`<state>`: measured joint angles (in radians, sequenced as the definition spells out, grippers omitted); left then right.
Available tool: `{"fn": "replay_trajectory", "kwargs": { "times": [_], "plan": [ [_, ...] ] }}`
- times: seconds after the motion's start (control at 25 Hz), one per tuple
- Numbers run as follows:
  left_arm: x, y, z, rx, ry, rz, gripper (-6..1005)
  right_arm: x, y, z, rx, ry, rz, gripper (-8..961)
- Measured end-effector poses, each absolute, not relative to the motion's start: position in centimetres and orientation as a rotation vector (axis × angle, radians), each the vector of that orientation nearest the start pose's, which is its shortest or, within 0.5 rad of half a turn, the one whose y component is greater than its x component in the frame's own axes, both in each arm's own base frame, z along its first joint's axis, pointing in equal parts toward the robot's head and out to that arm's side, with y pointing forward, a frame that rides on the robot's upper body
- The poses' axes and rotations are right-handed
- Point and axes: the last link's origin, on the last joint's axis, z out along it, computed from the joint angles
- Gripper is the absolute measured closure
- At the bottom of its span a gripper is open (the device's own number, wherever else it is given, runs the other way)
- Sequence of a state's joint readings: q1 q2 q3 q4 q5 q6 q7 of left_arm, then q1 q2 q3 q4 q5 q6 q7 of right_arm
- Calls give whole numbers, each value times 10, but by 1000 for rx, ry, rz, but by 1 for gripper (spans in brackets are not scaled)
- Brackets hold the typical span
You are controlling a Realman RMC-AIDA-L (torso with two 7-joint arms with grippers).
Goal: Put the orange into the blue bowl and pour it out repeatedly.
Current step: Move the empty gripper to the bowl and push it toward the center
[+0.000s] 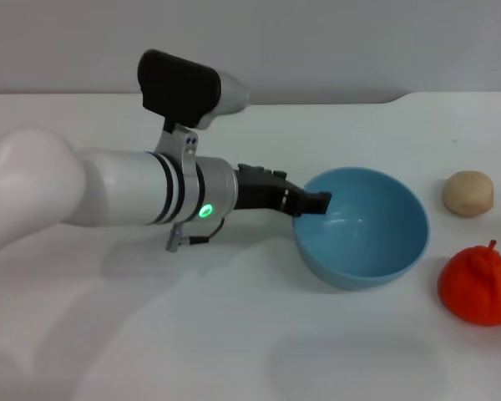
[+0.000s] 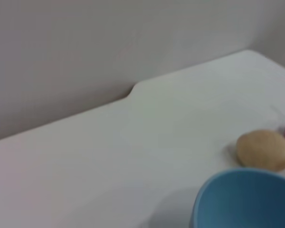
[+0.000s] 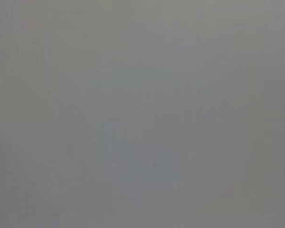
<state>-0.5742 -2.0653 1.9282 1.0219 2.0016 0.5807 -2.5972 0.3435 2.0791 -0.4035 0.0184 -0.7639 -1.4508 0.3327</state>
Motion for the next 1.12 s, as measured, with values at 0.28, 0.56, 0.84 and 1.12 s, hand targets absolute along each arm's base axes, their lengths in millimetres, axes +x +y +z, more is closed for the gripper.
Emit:
{"fn": "replay_trajectory", "kwargs": {
  "times": [0.28,0.56,0.84,1.12],
  "plan": [
    [-154,359,-125,-2553,-944,-199,246,379,275,49,-1204,588,808,280],
    [-159,350,-136,-2582,-930,-152,250,379,276,48,-1197,601,810,280],
    [-159,350,-138,-2573,-930,-158,253,378,275,45,-1199,611,812,279],
    [-158,348,-139,-2583,-931,-151,257,379,274,44,-1198,619,812,280]
  ]
}}
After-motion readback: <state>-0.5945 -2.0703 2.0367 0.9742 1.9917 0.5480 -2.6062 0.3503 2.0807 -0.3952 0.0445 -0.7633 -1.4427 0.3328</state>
